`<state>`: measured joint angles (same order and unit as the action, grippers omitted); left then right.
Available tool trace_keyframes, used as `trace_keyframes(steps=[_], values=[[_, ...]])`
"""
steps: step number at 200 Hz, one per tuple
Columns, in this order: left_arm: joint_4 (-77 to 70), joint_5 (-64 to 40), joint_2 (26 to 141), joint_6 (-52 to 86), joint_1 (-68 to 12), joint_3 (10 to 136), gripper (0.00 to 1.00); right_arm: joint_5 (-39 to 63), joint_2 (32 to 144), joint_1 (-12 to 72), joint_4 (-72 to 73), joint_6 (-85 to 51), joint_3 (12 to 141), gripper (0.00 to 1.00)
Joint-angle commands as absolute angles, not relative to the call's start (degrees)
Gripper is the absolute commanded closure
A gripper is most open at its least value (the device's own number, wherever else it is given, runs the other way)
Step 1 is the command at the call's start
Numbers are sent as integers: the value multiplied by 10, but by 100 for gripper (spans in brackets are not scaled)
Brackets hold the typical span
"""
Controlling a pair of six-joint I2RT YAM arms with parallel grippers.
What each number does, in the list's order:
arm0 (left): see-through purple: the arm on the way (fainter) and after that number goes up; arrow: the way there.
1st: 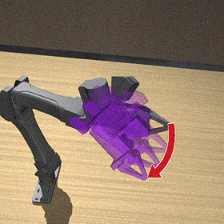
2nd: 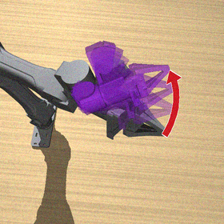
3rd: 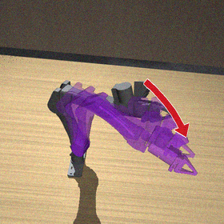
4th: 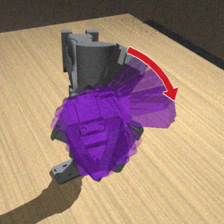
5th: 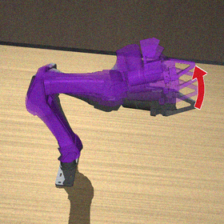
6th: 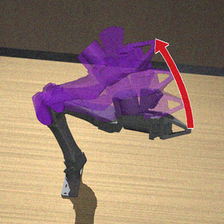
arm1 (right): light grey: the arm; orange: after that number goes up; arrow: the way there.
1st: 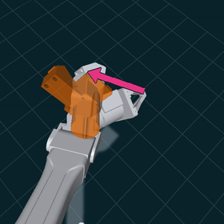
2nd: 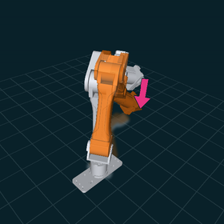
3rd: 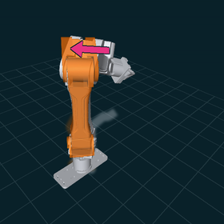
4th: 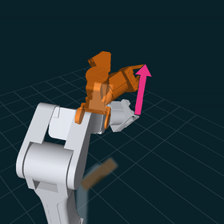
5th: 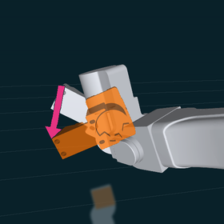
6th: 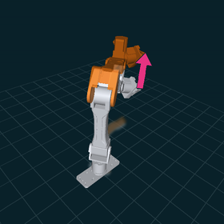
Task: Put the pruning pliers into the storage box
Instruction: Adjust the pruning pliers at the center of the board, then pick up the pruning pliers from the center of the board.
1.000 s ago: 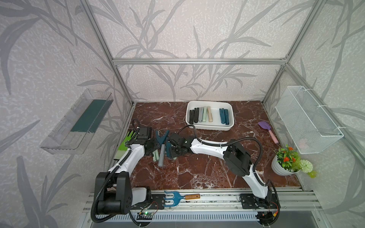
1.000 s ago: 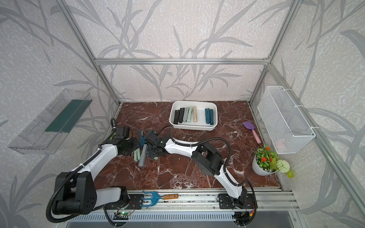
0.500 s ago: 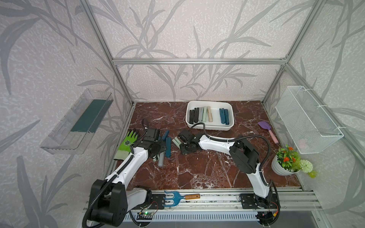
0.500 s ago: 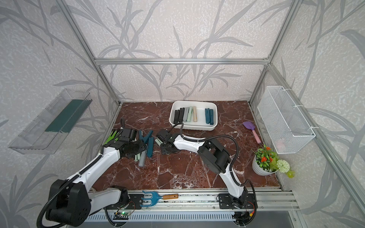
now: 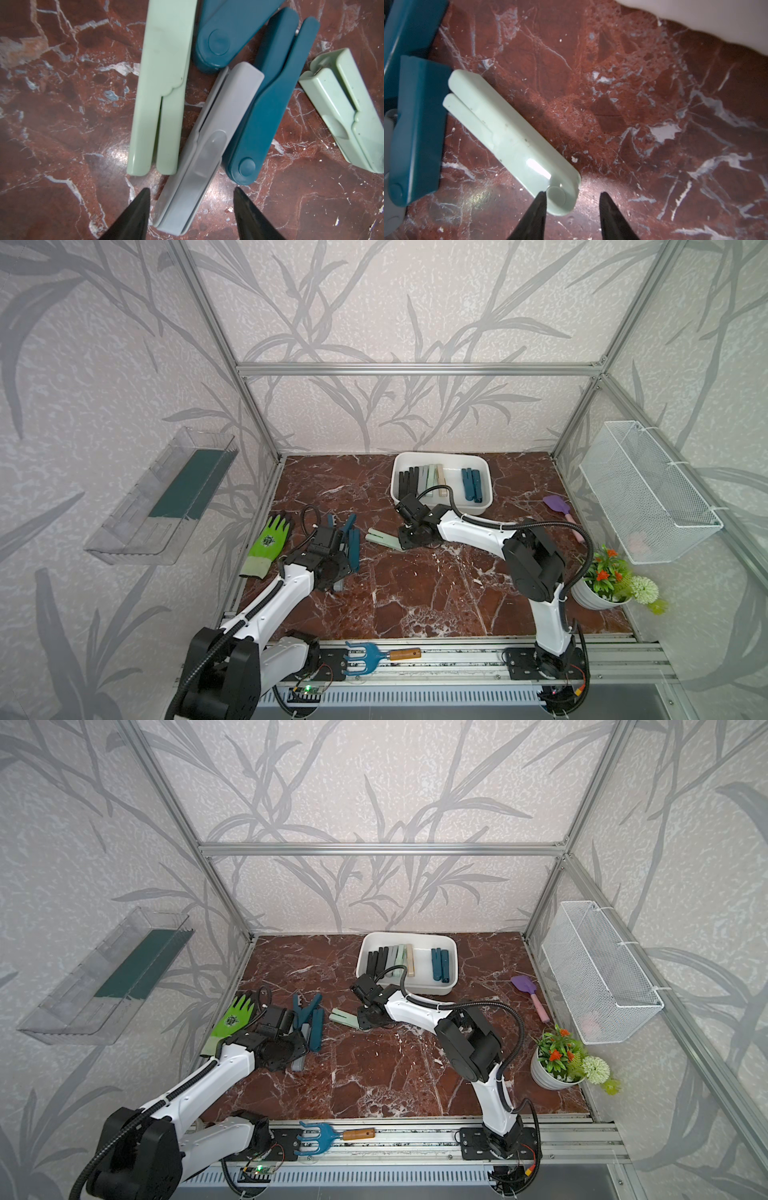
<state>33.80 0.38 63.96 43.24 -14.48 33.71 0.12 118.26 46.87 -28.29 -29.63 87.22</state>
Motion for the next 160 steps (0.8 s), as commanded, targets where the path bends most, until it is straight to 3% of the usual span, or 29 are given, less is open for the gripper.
trace_keyframes(steps=[1, 65, 160], values=[[337, 17, 633, 451, -151, 321, 36, 46, 1166, 455, -280, -248, 876, 54], [328, 34, 644, 458, -168, 301, 40, 61, 1113, 406, -286, -221, 865, 51], [332, 56, 682, 452, -189, 332, 71, 42, 1082, 374, -284, -222, 836, 51]])
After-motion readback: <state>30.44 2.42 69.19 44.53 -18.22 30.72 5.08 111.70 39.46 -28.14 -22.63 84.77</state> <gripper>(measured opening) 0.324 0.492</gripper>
